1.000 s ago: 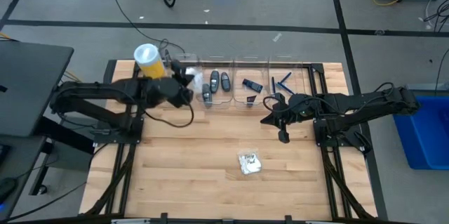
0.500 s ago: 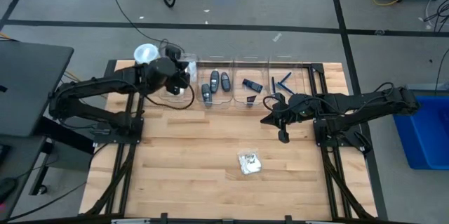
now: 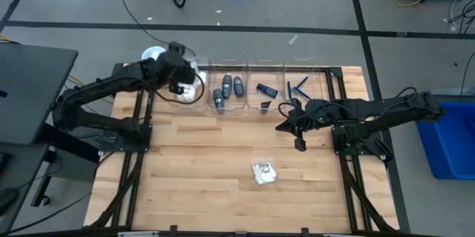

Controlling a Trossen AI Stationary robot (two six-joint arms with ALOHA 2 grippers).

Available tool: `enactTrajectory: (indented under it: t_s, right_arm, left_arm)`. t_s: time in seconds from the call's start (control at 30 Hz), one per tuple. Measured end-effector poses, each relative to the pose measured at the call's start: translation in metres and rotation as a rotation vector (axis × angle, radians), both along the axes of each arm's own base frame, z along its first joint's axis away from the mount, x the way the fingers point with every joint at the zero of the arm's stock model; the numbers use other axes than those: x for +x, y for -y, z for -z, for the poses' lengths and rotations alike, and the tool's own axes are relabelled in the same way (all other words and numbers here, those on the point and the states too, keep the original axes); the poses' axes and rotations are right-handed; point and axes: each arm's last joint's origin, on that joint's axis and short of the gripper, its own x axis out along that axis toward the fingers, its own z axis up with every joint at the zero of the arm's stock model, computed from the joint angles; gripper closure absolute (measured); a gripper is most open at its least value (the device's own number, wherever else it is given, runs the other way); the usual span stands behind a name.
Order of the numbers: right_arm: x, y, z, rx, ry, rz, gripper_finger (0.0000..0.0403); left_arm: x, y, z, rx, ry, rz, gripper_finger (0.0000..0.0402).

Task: Pick & Place Travel size toiletries
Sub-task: Put the white cotton pack into the left transparent bin

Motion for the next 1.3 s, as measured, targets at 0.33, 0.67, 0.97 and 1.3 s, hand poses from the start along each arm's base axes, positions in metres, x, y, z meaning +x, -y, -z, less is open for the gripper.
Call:
enactTrajectory:
  t_s: [0.33, 0.67, 0.97, 1.3]
  right_arm:
    - [0.000, 0.000, 0.000, 0.000, 0.000, 0.000, 0.0395]
    - [0.001, 0.001, -0.001, -0.015, 0.012, 0.024, 0.0396]
    - [0.000, 0.001, -0.001, -0.029, 0.010, 0.044, 0.0397]
    - [0.000, 0.001, -0.001, -0.029, 0.010, 0.044, 0.0396]
  left_arm:
    - [-0.008, -0.014, 0.017, -0.058, -0.050, -0.035, 0.0398]
    - [-0.010, -0.016, 0.088, -0.113, -0.169, 0.000, 0.0399]
    - [-0.014, -0.013, 0.110, -0.143, -0.218, 0.013, 0.0398]
    - [-0.013, -0.013, 0.110, -0.150, -0.198, 0.031, 0.0335]
